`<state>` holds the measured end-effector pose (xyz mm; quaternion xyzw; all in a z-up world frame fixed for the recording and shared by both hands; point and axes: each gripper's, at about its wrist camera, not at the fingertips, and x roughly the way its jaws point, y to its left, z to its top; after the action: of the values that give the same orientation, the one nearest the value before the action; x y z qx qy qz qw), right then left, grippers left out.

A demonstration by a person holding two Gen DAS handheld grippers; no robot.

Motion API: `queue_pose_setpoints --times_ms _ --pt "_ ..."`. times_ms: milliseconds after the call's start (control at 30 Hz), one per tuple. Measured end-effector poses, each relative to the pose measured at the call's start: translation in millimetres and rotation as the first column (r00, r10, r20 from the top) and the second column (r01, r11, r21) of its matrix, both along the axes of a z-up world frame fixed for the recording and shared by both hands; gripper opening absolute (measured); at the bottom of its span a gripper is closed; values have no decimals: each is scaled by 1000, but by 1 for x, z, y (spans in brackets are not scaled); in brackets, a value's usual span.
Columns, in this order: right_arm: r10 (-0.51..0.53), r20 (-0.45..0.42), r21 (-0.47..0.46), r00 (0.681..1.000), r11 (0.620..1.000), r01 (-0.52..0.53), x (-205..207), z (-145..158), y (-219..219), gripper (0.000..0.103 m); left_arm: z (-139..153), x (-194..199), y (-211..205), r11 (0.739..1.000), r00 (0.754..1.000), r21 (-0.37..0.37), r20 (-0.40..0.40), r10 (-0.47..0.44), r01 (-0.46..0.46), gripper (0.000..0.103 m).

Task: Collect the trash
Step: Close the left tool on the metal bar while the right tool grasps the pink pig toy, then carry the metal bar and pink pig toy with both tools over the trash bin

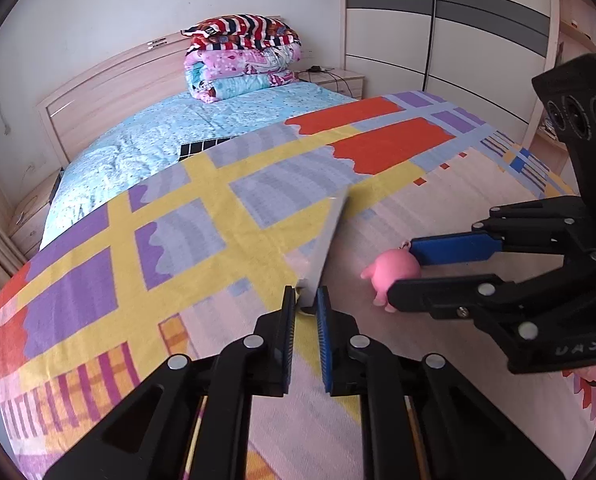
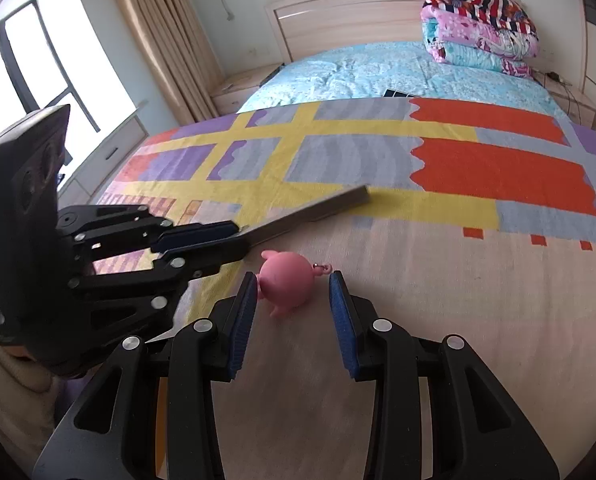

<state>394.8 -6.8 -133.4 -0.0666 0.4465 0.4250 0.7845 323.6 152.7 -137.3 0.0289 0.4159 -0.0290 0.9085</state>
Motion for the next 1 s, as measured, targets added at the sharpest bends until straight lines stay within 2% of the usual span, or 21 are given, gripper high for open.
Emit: queue_pose_setpoints --times_ms 133,233,300,367,733,1000 --pt "2 13 -12 1000 1000 -2 -2 0 5 37 3 -9 1 1000 1000 16 13 26 -26 10" --pt "10 59 -44 998 999 -8 -8 1 10 36 6 -17 5 999 998 5 17 52 -52 10" --pt "23 70 -51 997 998 -20 -12 0 12 29 9 -24 5 998 998 9 25 65 -65 10" --pt "24 80 -56 996 998 -19 -14 0 13 29 12 -30 4 997 997 12 32 73 -74 10" --pt "10 91 -38 996 999 -7 -29 9 1 27 31 -64 1 993 991 8 70 114 -115 9" --pt "6 105 -9 994 1000 -5 -50 29 -19 27 51 -92 -13 994 988 6 108 111 -113 9"
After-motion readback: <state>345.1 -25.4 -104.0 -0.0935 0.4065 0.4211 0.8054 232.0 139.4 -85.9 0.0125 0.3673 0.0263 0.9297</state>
